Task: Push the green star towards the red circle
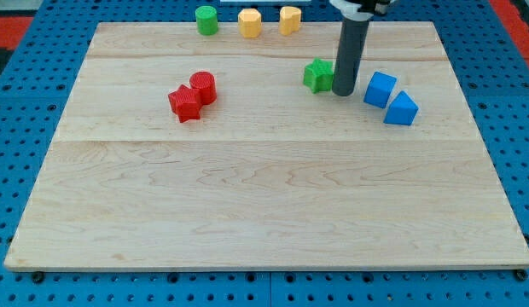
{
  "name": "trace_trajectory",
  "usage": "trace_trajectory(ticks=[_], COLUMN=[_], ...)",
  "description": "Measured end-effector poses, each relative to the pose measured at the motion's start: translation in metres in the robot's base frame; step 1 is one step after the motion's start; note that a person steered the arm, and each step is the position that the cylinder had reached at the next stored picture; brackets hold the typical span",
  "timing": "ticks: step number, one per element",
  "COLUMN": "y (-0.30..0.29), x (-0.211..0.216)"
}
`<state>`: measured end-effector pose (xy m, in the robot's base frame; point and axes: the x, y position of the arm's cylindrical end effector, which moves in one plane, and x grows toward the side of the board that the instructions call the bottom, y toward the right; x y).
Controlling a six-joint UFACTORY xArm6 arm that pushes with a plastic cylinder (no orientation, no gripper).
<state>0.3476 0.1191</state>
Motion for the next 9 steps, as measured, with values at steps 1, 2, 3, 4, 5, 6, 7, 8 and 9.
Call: trace_trajectory(ticks=[1, 2, 3, 4, 5, 6, 7, 8, 9], y=[0.001, -0.024, -0.053, -0.080, -0.080, -0.102, -0.157, -0.148, -0.163], x=[-0.011, -0.035, -0.035, -0.034, -0.029, -0.029, -0.029, -0.010, 0.002])
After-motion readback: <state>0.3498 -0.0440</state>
